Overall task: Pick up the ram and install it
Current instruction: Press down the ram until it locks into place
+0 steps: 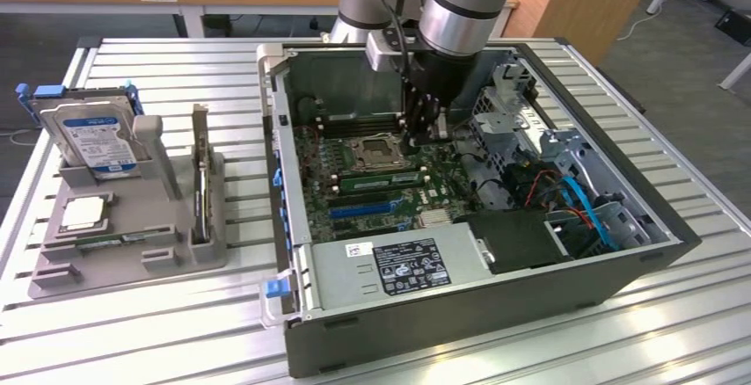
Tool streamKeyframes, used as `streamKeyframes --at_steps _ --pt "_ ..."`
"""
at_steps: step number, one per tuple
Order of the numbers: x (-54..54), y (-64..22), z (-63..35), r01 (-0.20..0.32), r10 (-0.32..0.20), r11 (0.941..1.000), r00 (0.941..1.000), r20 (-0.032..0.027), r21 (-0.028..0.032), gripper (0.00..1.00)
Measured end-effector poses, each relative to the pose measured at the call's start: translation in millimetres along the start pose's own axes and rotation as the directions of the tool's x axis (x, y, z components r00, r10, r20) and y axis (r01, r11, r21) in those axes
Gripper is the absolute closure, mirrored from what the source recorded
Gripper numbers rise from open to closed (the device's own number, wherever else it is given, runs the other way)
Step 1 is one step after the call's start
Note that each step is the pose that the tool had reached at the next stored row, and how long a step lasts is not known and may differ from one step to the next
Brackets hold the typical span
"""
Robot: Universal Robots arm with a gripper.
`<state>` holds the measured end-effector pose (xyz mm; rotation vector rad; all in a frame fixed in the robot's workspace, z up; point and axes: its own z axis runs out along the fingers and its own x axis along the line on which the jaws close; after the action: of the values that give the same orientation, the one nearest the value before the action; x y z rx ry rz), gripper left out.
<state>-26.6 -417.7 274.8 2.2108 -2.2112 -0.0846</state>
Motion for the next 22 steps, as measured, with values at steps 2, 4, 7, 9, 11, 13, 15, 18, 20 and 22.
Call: streamKeyframes --at_steps 2,4,7,9,11,13,15,18,20,22 --pt "0.0 -3.6 -0.2 0.0 0.0 1.0 1.0 0.0 -0.0001 0.89" --pt "0.0 -7.3 -0.3 0.0 0.0 1.0 1.0 0.0 0.0 0.89" --pt "0.0 -14.4 -0.6 0.0 0.0 1.0 1.0 0.0001 0.0 0.89" --pt "0.0 -19.7 -0.9 0.0 0.0 1.0 1.0 0.0 0.0 0.89" --pt "-0.1 -24.3 -1.1 0.001 -0.001 1.0 1.0 0.0002 0.0 0.89" --pt "-0.1 -27.9 -1.2 0.001 -0.001 1.0 1.0 0.0001 0.0 0.89" --pt "-0.1 -30.6 -1.4 0.002 -0.002 1.0 1.0 -0.0001 0.0 0.89" --pt "-0.1 -31.5 -1.5 0.002 -0.002 1.0 1.0 -0.0001 0.0 0.89" --pt "-0.1 -31.6 -1.5 0.003 -0.003 1.0 1.0 0.0 -0.0001 0.89" --pt "0.0 -31.6 -0.7 0.003 -0.003 1.0 1.0 0.0001 0.0 0.89"
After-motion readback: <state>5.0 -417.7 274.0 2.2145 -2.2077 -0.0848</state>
